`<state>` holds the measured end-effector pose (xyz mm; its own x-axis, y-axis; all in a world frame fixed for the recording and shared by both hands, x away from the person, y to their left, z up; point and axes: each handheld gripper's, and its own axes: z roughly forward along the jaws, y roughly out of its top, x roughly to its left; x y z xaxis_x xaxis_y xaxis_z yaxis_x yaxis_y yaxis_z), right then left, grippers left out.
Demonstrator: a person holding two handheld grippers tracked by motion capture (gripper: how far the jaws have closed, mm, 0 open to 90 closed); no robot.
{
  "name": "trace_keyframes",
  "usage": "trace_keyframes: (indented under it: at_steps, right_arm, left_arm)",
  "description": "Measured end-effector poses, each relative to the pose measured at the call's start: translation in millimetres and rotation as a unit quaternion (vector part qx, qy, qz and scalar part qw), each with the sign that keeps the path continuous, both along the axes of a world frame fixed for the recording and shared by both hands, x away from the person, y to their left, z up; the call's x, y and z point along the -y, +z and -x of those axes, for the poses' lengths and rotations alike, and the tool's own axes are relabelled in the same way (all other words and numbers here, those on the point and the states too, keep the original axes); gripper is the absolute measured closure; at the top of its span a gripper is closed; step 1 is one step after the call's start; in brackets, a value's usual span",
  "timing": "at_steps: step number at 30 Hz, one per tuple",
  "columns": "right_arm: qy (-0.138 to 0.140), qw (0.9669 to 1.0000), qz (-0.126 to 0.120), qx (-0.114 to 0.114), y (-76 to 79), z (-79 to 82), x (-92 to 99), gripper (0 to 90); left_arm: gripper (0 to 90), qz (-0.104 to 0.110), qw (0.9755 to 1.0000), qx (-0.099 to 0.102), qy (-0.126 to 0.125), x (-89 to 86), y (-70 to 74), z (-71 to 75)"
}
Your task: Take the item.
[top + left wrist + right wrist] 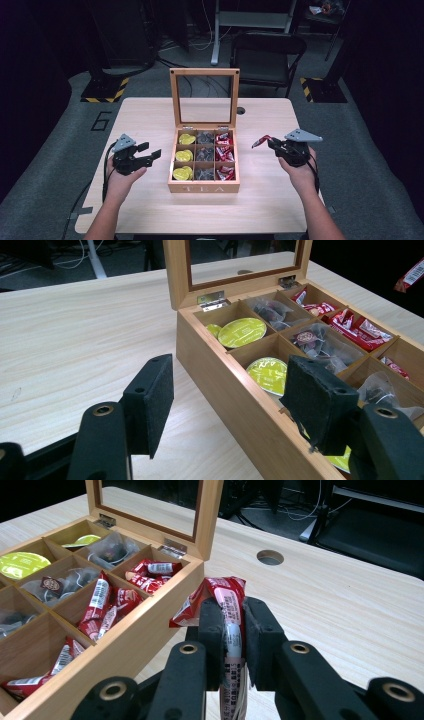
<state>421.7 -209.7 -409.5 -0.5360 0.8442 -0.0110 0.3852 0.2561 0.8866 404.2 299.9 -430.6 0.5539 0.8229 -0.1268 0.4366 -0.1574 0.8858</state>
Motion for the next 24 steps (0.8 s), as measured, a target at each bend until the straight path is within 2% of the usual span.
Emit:
trace_keyframes:
  at_steps: [12, 24]
  right_arm:
    - [-0.011, 0.9999, 0.003, -0.01, -14.7, -2.0, 3.5, 79.0]
    - [-0.024, 0.9994, 0.003, -0.023, -36.7, -2.4, 5.0, 78.9]
  left_arm:
    - [36.8, 0.0, 1.0, 0.001, 0.0, -0.1, -0.5, 0.0]
    - [36.8, -0.001, 1.0, 0.001, 0.0, -0.1, -0.5, 0.1]
